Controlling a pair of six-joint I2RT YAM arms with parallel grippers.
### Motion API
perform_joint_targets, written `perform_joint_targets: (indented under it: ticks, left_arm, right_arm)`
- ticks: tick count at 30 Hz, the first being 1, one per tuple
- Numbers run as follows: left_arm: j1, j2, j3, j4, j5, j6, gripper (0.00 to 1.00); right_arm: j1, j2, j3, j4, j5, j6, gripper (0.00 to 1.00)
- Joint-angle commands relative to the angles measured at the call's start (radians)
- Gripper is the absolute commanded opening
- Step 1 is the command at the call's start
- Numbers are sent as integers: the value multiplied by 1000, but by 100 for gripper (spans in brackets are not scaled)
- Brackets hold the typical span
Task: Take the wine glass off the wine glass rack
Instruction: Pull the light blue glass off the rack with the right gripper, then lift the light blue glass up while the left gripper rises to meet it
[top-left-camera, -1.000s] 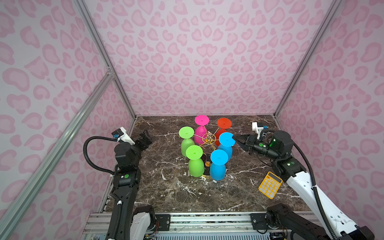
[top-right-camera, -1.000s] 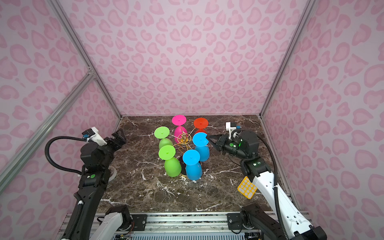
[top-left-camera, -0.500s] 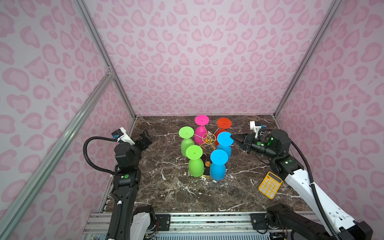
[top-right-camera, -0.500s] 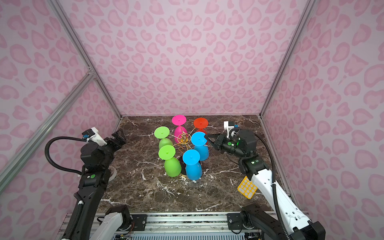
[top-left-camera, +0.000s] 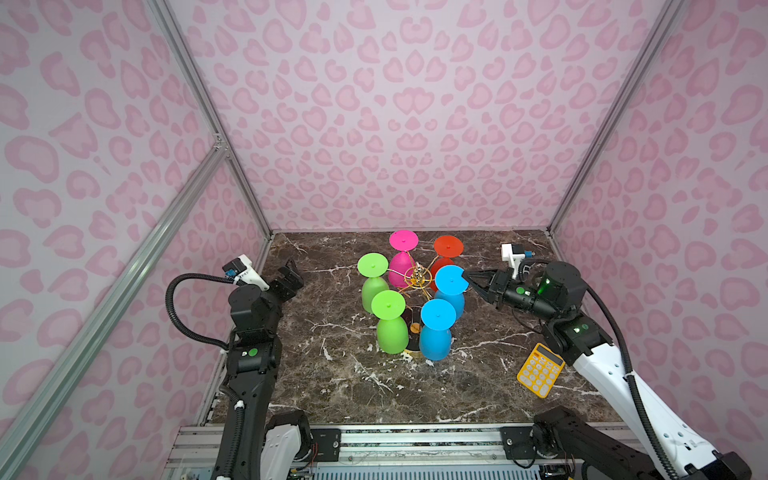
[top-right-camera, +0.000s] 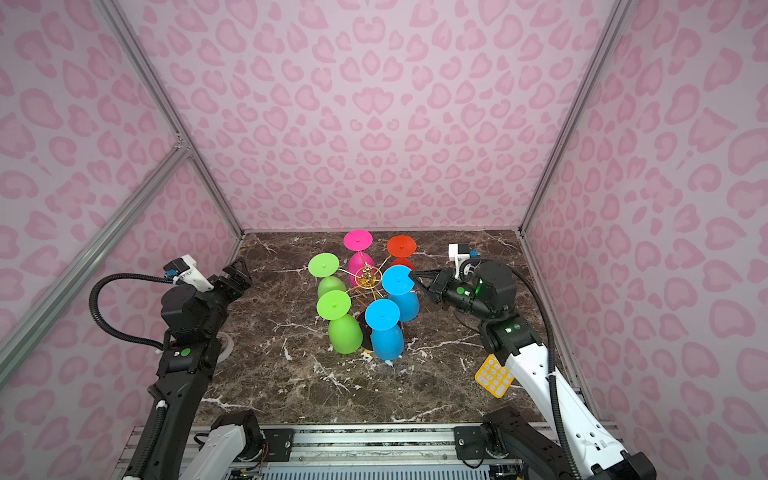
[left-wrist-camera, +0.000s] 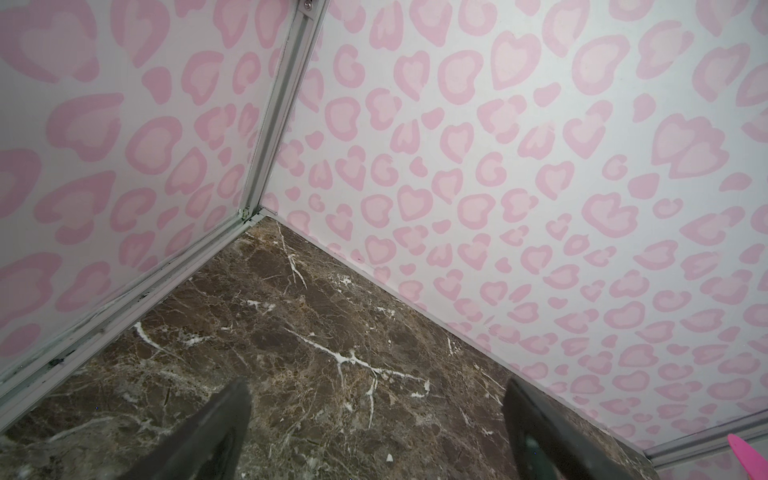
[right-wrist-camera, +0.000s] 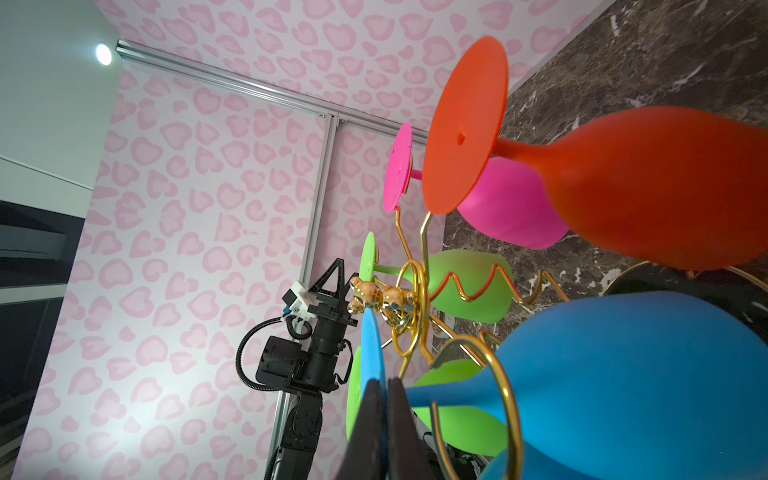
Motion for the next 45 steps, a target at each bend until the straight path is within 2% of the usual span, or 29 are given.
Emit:
perform_joint_targets:
  ticks: [1, 16, 25, 39, 45]
  left_arm:
    - [2, 3, -3, 18, 10, -11, 96]
    - [10, 14, -3, 20, 15, -24, 96]
    - [13, 15, -3, 20, 17, -28, 96]
    - [14, 24, 0, 20, 28, -34, 96]
    - [13, 26, 28, -5, 53, -7, 96]
  right_arm:
    - [3, -10, -15, -3, -9, -5, 0]
    - [0, -100, -60, -86, 4, -20, 0]
    - [-60, -172, -90, -108, 1, -5, 0]
    - [-315, -337, -137, -241, -134, -8, 0]
    - [-473, -330, -83, -296, -167, -82, 0]
